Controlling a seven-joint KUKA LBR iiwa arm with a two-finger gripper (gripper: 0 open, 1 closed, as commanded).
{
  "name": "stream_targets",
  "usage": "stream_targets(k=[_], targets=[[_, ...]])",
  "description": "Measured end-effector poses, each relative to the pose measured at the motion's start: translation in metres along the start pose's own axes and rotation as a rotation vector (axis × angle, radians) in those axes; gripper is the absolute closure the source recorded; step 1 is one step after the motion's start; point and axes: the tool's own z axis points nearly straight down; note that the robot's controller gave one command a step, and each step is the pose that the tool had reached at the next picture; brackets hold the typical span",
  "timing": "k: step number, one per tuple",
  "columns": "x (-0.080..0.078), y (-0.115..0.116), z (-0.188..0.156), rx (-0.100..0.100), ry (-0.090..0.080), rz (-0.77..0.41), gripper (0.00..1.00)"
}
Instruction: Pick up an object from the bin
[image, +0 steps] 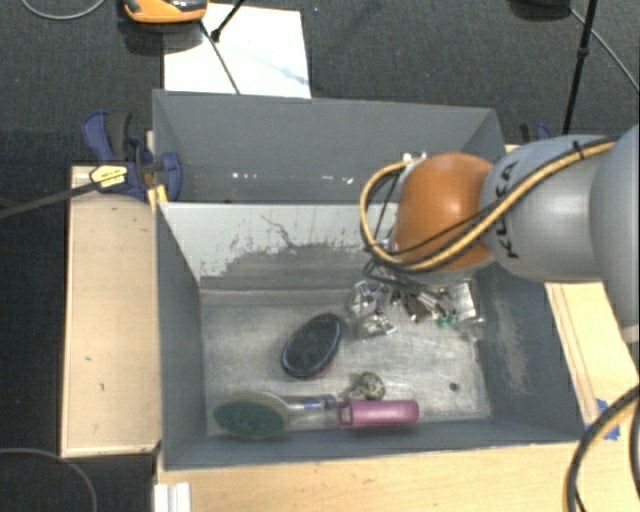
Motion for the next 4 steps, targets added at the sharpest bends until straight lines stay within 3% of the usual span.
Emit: stream_targets(k=[1, 2, 3, 4], targets=[[0.000, 0.000, 0.000, 0.000, 0.000, 0.000, 0.00], [0.029, -0.053, -0.019, 0.003, -0.002, 0.299, 0.00], [0.033, -0.082, 0.014, -0.001, -0.004, 0.339, 0.00], [0.030, -0.083, 0.010, 0.004, -0.014, 0.335, 1.00]])
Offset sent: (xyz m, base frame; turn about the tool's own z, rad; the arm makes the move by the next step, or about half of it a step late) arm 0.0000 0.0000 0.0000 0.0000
